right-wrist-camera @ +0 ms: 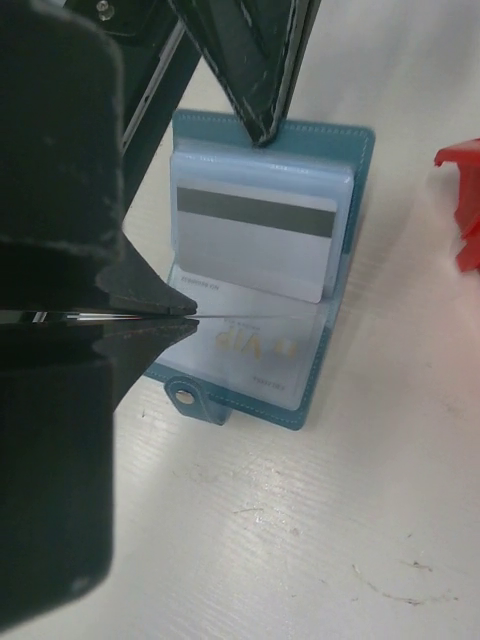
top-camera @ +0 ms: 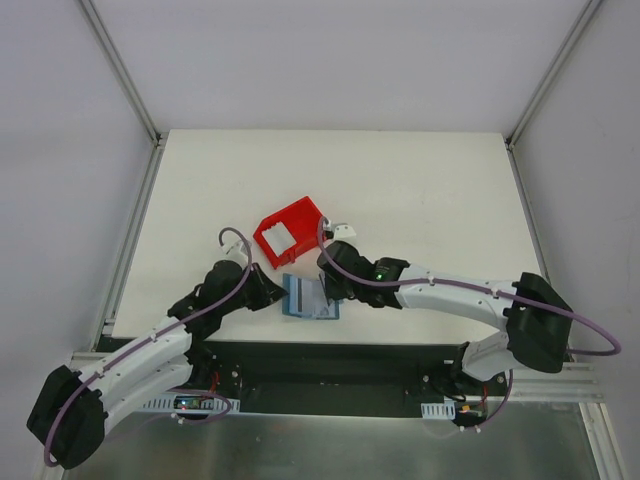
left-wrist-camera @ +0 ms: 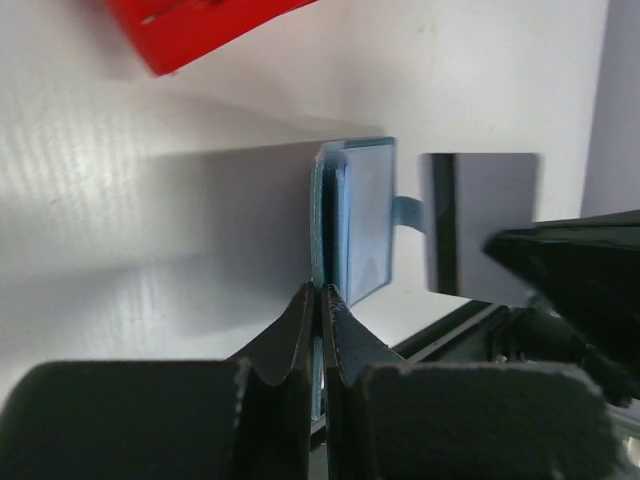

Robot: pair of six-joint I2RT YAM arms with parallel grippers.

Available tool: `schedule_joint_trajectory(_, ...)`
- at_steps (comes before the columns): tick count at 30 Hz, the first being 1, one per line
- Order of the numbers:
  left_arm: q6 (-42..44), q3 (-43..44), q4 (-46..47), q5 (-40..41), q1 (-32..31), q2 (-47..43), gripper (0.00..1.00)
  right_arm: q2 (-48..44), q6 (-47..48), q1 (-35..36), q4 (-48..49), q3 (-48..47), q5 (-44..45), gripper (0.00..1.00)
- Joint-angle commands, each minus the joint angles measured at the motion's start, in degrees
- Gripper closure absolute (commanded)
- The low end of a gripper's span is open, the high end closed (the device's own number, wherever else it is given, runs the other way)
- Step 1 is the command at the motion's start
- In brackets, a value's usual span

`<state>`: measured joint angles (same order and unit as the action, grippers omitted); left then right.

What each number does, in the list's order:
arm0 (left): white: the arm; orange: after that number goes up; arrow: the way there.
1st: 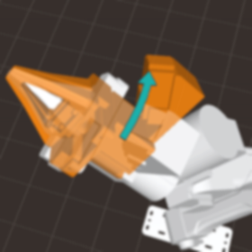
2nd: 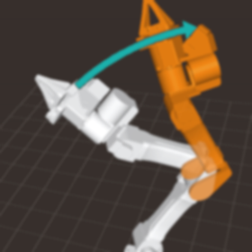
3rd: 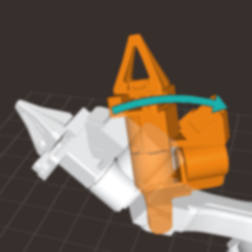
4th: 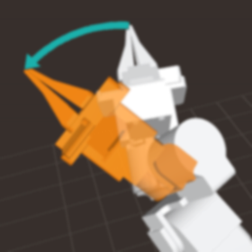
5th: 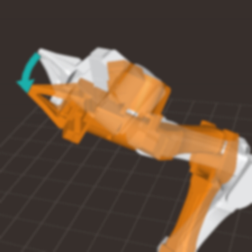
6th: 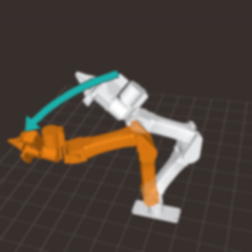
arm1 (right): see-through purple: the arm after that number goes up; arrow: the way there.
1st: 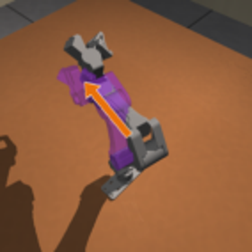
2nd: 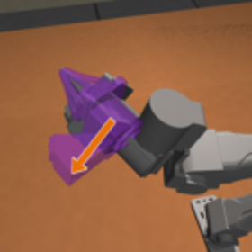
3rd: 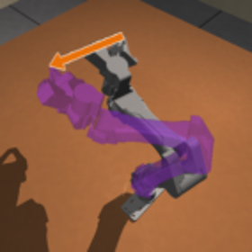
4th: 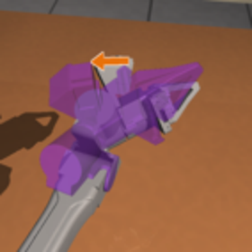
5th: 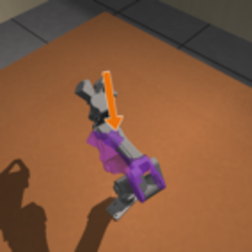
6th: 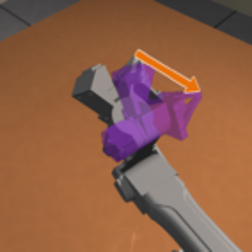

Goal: Put the credit cards into the card holder
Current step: Turn over the card slot in the card holder.

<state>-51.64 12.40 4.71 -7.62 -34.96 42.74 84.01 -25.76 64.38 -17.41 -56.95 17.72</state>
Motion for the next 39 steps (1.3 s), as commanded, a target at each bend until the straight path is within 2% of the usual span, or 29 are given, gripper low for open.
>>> schedule_joint_trajectory(1, 1.4, 5.2, -2.4, -3.2, -0.6, 0.1, 1.00, -2.5, -1.4, -0.9, 1.4, 1.7, 1.2, 1.00)
schedule_joint_trajectory(4, 0.6, 6.9, -2.6, -5.1, -1.1, 0.2, 1.00, -4.8, -1.9, -1.0, 1.7, 2.9, 2.1, 1.00)
schedule_joint_trajectory(8, 1.8, 9.0, -9.1, 0.0, -1.5, 1.7, 1.00, -6.6, -2.6, -1.3, 1.4, 4.3, 3.7, 1.00)
schedule_joint_trajectory(14, 0.0, 6.9, -7.9, -1.1, -1.9, 2.8, 1.00, -6.6, -3.1, -1.8, 2.8, 5.5, 2.1, 0.99)
schedule_joint_trajectory(19, 1.0, 11.1, -10.9, 0.9, -2.1, 2.5, 1.00, -2.9, -3.1, -2.9, 2.2, 4.1, -1.7, 1.00)
schedule_joint_trajectory(30, 0.8, 13.0, -10.5, 2.1, -4.8, 5.5, 1.00, 5.5, -7.5, -3.0, 13.5, 5.6, -14.0, 1.00)
schedule_joint_trajectory(39, 4.1, 17.5, -8.8, 3.0, -10.4, 13.1, 1.00, 5.1, -9.7, -4.9, 13.8, 9.6, -13.5, 1.00)
